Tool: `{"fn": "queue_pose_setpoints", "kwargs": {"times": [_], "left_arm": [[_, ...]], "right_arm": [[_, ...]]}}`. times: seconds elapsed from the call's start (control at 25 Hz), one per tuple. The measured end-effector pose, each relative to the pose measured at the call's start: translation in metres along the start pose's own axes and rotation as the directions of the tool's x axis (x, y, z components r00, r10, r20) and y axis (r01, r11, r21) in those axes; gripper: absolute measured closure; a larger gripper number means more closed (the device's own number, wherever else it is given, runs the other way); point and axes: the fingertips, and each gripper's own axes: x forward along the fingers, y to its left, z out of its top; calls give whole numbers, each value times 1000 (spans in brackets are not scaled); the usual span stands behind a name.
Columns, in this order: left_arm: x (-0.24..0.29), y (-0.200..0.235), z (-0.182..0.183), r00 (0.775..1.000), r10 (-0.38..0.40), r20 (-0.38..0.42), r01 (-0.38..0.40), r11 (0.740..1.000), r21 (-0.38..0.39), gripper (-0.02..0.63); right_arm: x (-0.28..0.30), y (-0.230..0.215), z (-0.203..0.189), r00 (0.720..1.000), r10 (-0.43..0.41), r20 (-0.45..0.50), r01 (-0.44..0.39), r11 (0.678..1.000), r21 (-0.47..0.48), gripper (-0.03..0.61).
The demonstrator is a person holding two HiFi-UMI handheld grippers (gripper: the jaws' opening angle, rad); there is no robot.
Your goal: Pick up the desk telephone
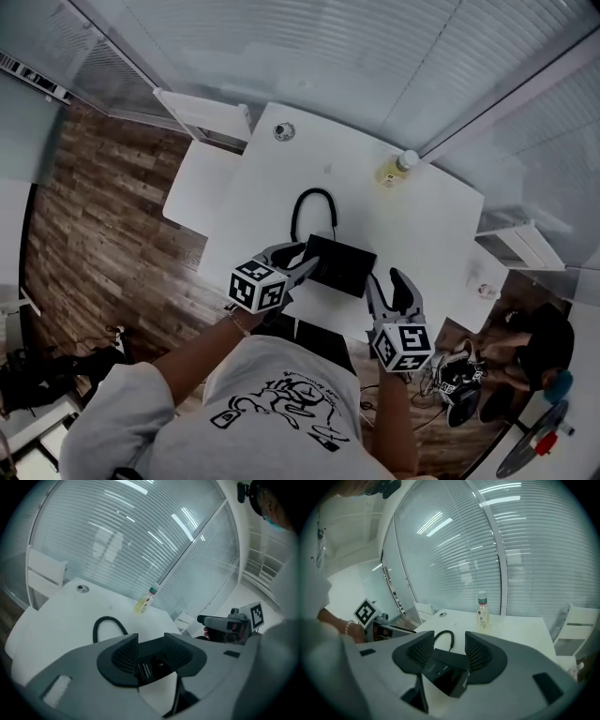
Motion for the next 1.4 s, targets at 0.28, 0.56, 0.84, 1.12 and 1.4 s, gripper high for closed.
{"fn": "queue_pose_setpoints", "kwargs": {"times": [0.28,0.56,0.84,1.12,1.4], "left_arm": [[28,34,-60,992,9,-129,-19,997,-72,425],[45,56,-88,982,17,-187,-42,990,-133,406],[58,71,-105,978,-10,-210,-36,976,-213,379],[69,66,-115,974,-82,-210,16,954,-300,370],[72,65,-116,973,-117,-200,48,945,-322,374]], "right_arm": [[25,-20,-65,993,6,-120,5,995,95,385],[46,-24,-105,980,38,-196,-3,985,172,368],[60,-26,-125,974,71,-214,-21,974,225,356],[71,-20,-141,967,114,-226,-48,960,276,356],[71,-20,-144,972,133,-193,-61,939,337,359]]}}
